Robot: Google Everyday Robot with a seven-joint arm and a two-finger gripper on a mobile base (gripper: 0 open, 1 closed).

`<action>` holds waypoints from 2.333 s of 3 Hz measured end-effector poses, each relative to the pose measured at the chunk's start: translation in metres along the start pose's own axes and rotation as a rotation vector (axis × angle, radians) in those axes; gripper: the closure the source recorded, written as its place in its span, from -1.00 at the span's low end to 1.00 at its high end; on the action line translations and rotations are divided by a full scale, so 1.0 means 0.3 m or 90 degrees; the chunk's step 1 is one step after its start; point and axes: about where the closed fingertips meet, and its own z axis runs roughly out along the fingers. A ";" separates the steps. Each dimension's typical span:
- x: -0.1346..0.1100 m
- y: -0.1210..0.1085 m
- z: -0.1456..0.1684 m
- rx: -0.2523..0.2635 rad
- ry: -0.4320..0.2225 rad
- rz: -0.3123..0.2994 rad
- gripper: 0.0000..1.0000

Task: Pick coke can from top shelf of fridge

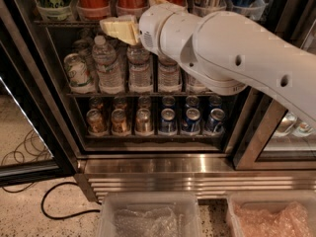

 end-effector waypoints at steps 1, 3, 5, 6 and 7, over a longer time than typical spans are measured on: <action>0.007 -0.042 0.008 0.007 -0.003 -0.009 -0.64; -0.025 -0.065 0.052 0.002 -0.024 -0.019 -0.60; -0.065 -0.069 0.147 -0.009 -0.054 -0.021 -0.58; -0.053 -0.096 0.159 0.004 -0.053 -0.014 -0.58; -0.050 -0.115 0.169 0.016 -0.055 -0.004 -0.58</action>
Offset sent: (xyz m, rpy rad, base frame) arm 0.0284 -0.0134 0.0041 -0.0002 -0.0409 -0.0056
